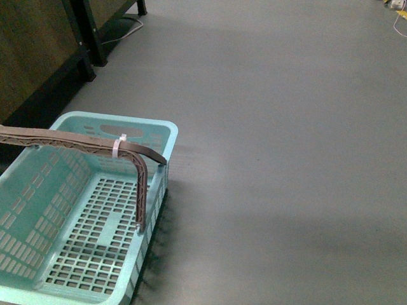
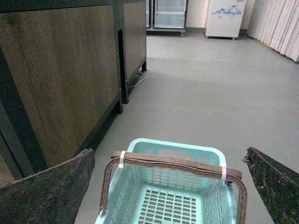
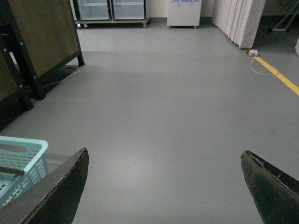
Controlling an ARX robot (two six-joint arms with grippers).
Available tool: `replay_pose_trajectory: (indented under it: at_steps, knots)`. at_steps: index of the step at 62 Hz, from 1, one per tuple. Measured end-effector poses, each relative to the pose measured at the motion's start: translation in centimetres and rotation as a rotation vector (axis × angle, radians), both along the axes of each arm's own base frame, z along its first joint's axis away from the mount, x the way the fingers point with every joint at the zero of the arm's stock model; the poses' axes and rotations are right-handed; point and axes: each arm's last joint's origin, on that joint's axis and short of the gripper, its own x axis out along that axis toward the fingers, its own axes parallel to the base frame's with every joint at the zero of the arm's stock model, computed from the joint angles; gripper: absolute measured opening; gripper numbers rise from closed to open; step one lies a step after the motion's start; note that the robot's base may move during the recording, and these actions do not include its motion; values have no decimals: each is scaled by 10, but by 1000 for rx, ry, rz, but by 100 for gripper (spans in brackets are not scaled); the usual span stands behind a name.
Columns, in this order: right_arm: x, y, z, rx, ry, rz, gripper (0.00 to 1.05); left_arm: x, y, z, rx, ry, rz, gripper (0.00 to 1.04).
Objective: Pick lemon and mango into basket
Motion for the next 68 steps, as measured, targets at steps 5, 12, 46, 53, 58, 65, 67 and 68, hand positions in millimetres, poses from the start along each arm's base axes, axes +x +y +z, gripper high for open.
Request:
replay_pose_trajectory:
  at_steps: [5, 12, 46, 53, 58, 65, 67, 68]
  knots:
    - [0, 0, 0, 0, 0, 0, 96, 0, 0, 0, 0, 0, 0, 98]
    - [0, 0, 0, 0, 0, 0, 96, 0, 0, 0, 0, 0, 0, 98]
    - [0, 0, 0, 0, 0, -1, 96, 57, 12, 2, -774, 530, 190, 98]
    - [0, 0, 0, 0, 0, 0, 96, 87, 13, -11, -917, 567, 276, 98]
    - [0, 0, 0, 0, 0, -1, 96, 107, 10, -21, -966, 574, 313, 98]
    - [0, 0, 0, 0, 0, -1, 96, 129, 4, -36, -1019, 603, 356, 98]
    - [0, 0, 0, 0, 0, -1, 96, 137, 2, -42, -1033, 618, 374, 98]
    - [0, 0, 0, 0, 0, -1, 96, 139, 1, -44, -1034, 621, 378, 98]
